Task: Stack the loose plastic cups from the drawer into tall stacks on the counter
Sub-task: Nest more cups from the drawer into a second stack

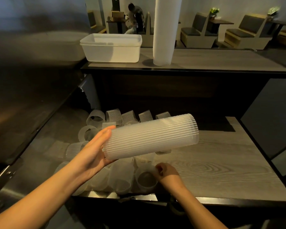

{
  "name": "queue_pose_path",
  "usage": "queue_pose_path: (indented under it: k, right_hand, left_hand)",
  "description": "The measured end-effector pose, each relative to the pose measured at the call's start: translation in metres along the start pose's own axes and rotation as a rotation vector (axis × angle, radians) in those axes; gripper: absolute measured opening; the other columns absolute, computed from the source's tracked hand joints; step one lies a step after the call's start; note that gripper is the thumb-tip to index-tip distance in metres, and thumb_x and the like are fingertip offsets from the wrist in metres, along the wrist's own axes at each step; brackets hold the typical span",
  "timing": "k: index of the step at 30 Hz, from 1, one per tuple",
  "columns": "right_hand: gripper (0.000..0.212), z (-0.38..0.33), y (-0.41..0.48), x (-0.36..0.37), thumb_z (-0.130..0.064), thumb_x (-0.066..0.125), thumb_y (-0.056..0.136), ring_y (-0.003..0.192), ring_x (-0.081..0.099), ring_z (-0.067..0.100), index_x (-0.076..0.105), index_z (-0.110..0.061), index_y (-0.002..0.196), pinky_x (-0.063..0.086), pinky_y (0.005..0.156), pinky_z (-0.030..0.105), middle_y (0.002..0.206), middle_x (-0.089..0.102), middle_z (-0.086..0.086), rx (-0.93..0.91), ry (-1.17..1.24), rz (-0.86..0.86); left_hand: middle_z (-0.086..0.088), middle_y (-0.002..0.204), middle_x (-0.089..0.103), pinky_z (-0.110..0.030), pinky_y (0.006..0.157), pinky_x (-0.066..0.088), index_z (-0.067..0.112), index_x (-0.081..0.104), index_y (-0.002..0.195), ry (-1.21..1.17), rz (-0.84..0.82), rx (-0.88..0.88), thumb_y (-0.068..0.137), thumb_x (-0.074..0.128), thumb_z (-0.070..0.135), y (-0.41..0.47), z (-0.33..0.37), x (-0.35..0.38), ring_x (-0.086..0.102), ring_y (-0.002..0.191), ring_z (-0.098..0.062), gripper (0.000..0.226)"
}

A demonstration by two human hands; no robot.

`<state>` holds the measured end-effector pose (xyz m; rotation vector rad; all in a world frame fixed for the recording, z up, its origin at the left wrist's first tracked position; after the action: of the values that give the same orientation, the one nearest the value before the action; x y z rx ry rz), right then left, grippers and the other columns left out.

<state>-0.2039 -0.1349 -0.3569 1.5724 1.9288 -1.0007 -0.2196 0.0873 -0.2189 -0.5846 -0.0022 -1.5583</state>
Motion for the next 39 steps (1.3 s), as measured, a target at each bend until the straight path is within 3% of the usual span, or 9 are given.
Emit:
queue_pose_path:
  k: [5,9,19,24,27,29,33,36,39]
  right_hand:
    - [0.02,0.014,0.004,-0.002,-0.017,0.053,0.088,0.095,0.062,0.02,0.068,-0.013,0.1,0.04,0.076,0.023,0.101,0.069,0.007,-0.023,0.014,0.032]
    - [0.017,0.026,0.002,-0.02,-0.008,0.054,0.087,0.087,0.061,0.012,0.069,-0.016,0.09,0.042,0.07,0.011,0.087,0.066,-0.003,-0.023,0.221,0.07]
    - [0.015,0.029,-0.024,-0.096,-0.008,0.049,0.09,0.07,0.061,0.019,0.064,-0.009,0.085,0.052,0.06,0.025,0.072,0.068,0.004,0.102,1.098,0.284]
    - [0.018,0.022,-0.028,-0.129,-0.028,0.069,0.068,0.073,0.064,0.016,0.066,-0.017,0.083,0.055,0.061,0.023,0.072,0.07,-0.003,-0.063,1.298,0.336]
    - [0.016,0.017,-0.027,-0.145,-0.017,0.055,0.081,0.067,0.065,0.008,0.069,-0.022,0.074,0.054,0.056,0.018,0.069,0.07,-0.005,-0.145,1.383,0.358]
    - [0.029,0.008,-0.026,-0.154,-0.012,0.051,0.083,0.063,0.065,0.004,0.072,-0.022,0.065,0.053,0.055,0.017,0.066,0.069,-0.005,-0.216,1.402,0.32]
    - [0.014,-0.006,-0.024,-0.157,-0.022,0.063,0.07,0.075,0.066,0.014,0.071,-0.018,0.082,0.056,0.062,0.022,0.081,0.07,0.001,-0.262,1.319,0.155]
    - [0.046,-0.007,-0.024,-0.151,-0.038,0.079,0.059,0.095,0.063,0.025,0.069,-0.016,0.098,0.056,0.076,0.032,0.101,0.068,0.009,-0.224,1.176,0.081]
    - [0.065,-0.011,-0.028,-0.148,-0.057,0.086,0.03,0.083,0.067,0.015,0.074,-0.021,0.083,0.056,0.068,0.023,0.087,0.073,0.003,-0.241,1.064,0.094]
  left_hand:
    - [-0.005,0.115,0.057,-0.04,0.088,0.049,0.025,0.06,0.113,-0.007,-0.009,-0.003,0.075,0.056,0.035,0.0,0.0,0.0,0.055,0.105,-0.023,0.04]
    - [-0.004,0.113,0.057,-0.04,0.087,0.049,0.025,0.059,0.112,-0.015,-0.01,0.002,0.075,0.055,0.035,0.0,0.001,0.0,0.055,0.104,-0.023,0.039]
    - [-0.004,0.114,0.057,-0.039,0.083,0.052,0.026,0.06,0.111,-0.013,-0.012,0.003,0.076,0.056,0.035,0.002,0.001,0.0,0.056,0.105,-0.023,0.037]
    - [-0.005,0.113,0.059,-0.041,0.082,0.054,0.024,0.061,0.11,-0.034,0.003,0.001,0.073,0.056,0.036,0.0,0.004,0.001,0.057,0.105,-0.024,0.038]
    - [-0.005,0.114,0.058,-0.041,0.081,0.052,0.024,0.061,0.107,-0.022,-0.001,0.007,0.074,0.055,0.035,0.0,0.005,0.001,0.055,0.107,-0.025,0.035]
    - [-0.006,0.114,0.057,-0.042,0.085,0.049,0.024,0.061,0.107,-0.015,-0.005,0.003,0.075,0.055,0.035,0.0,0.004,0.002,0.054,0.108,-0.025,0.035]
    - [-0.006,0.113,0.059,-0.044,0.089,0.048,0.024,0.063,0.106,-0.01,-0.008,-0.002,0.075,0.055,0.034,0.0,0.002,0.002,0.055,0.106,-0.025,0.034]
    - [-0.006,0.116,0.058,-0.044,0.089,0.049,0.024,0.063,0.109,0.009,-0.017,-0.004,0.076,0.056,0.035,-0.001,0.003,0.003,0.055,0.109,-0.026,0.035]
    - [-0.004,0.115,0.058,-0.039,0.08,0.055,0.026,0.061,0.111,0.029,-0.01,0.006,0.076,0.056,0.035,-0.002,0.002,0.004,0.057,0.106,-0.024,0.037]
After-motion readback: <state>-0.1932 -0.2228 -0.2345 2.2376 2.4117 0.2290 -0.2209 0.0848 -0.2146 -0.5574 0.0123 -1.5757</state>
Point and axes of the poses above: each hand's wrist, its own y-axis towards the middle knuckle, its own x-axis out of the palm, z = x × y, the point moved 2 cm from there along y, towards the middle knuckle
